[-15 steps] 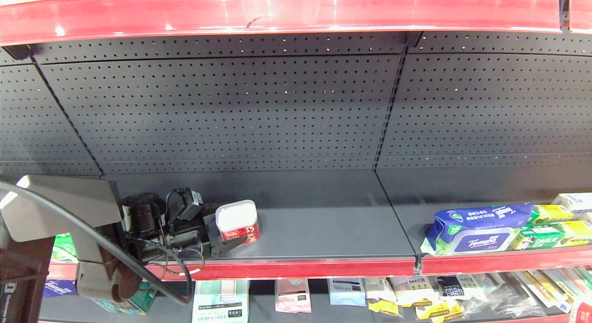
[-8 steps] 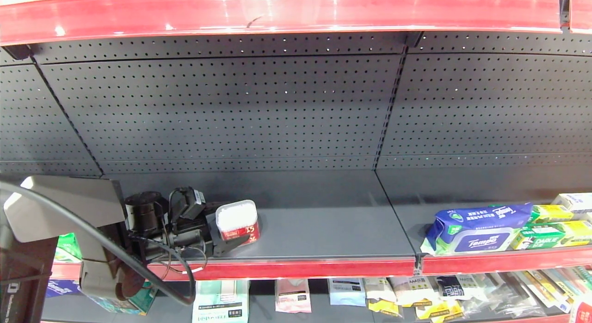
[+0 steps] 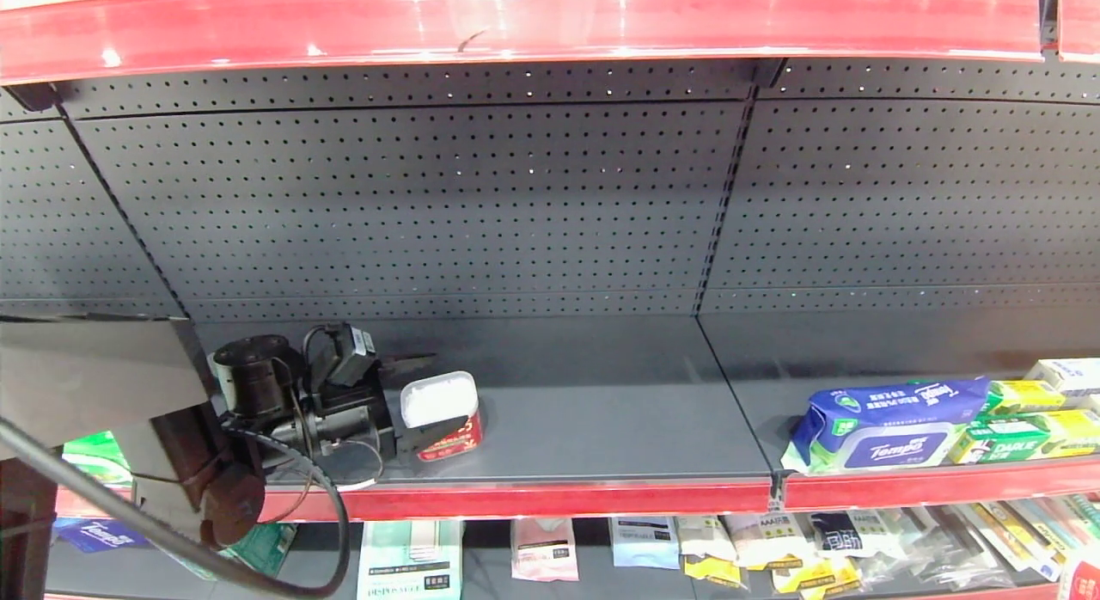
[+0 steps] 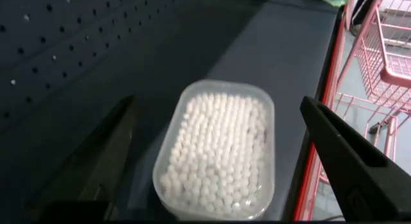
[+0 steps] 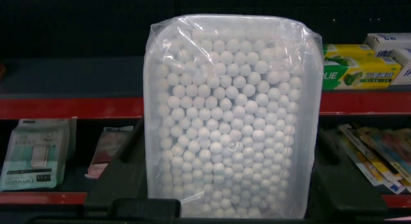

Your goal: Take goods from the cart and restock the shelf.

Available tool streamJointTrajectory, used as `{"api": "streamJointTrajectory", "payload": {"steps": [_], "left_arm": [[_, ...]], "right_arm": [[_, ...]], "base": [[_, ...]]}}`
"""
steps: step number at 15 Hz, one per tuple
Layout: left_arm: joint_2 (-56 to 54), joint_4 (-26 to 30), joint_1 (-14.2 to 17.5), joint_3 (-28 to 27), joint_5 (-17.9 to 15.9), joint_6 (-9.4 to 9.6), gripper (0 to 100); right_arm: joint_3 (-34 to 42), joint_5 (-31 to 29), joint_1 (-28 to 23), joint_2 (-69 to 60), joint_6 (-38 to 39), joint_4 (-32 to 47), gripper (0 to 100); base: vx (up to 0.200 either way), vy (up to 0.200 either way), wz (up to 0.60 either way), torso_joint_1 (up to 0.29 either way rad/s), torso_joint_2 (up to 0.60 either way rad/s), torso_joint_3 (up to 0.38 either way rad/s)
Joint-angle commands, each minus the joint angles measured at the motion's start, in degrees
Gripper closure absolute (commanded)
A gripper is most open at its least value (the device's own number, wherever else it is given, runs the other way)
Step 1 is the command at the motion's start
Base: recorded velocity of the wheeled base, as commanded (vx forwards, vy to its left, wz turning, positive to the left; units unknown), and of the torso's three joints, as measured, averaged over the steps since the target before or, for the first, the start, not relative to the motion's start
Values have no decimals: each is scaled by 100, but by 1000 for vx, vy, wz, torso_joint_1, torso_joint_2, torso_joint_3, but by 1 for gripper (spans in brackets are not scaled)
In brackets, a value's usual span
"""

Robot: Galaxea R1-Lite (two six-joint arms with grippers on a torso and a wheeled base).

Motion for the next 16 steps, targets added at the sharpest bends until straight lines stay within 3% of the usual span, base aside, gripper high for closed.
{"api": "streamJointTrajectory", "payload": {"steps": [1, 3, 5, 7, 8, 9, 10, 11, 13, 14, 16], "left_arm": [[-361, 1, -37, -9, 0, -54, 0], [-554, 1, -45, -44, 9, -203, 0], [-712, -26, -98, -220, 308, -291, 0], [-826, -87, -309, -519, 1776, -590, 0], [-862, -140, -406, -624, 2189, -687, 0], [-950, -140, -555, -835, 2997, -907, 0], [-1204, 53, -669, -1072, 4518, -1021, 0], [-1503, 414, -669, -949, 5107, -1074, 0], [-2206, 1187, -643, -598, 5256, -1416, 0], [-3033, 2066, -643, -193, 5291, -1645, 0], [-4509, 3455, -643, 519, 5204, -1654, 0]], "right_arm": [[1, 2, 0, 8, -4, -2, 100], [1, 2, 0, 8, -4, -2, 100], [1, 2, 0, 8, -4, -2, 100], [1, 2, 0, 8, -4, -2, 100], [1, 2, 0, 8, -4, -2, 100], [1, 2, 0, 8, -4, -2, 100], [1, 2, 0, 8, -4, -2, 100], [1, 2, 0, -1, -4, -2, 100], [1, 2, 0, -1, -4, -2, 100], [1, 2, 0, -1, -4, -2, 100], [1, 2, 0, -1, 4, -2, 100]], "base": [[0, 0, 0, 0, 0, 0], [0, 0, 0, 0, 0, 0], [0, 0, 0, 0, 0, 0], [0, 0, 0, 0, 0, 0], [0, 0, 0, 0, 0, 0], [0, 0, 0, 0, 0, 0], [0, 0, 0, 0, 0, 0], [0, 0, 0, 0, 0, 0], [0, 0, 0, 0, 0, 0], [0, 0, 0, 0, 0, 0], [0, 0, 0, 0, 0, 0]]}}
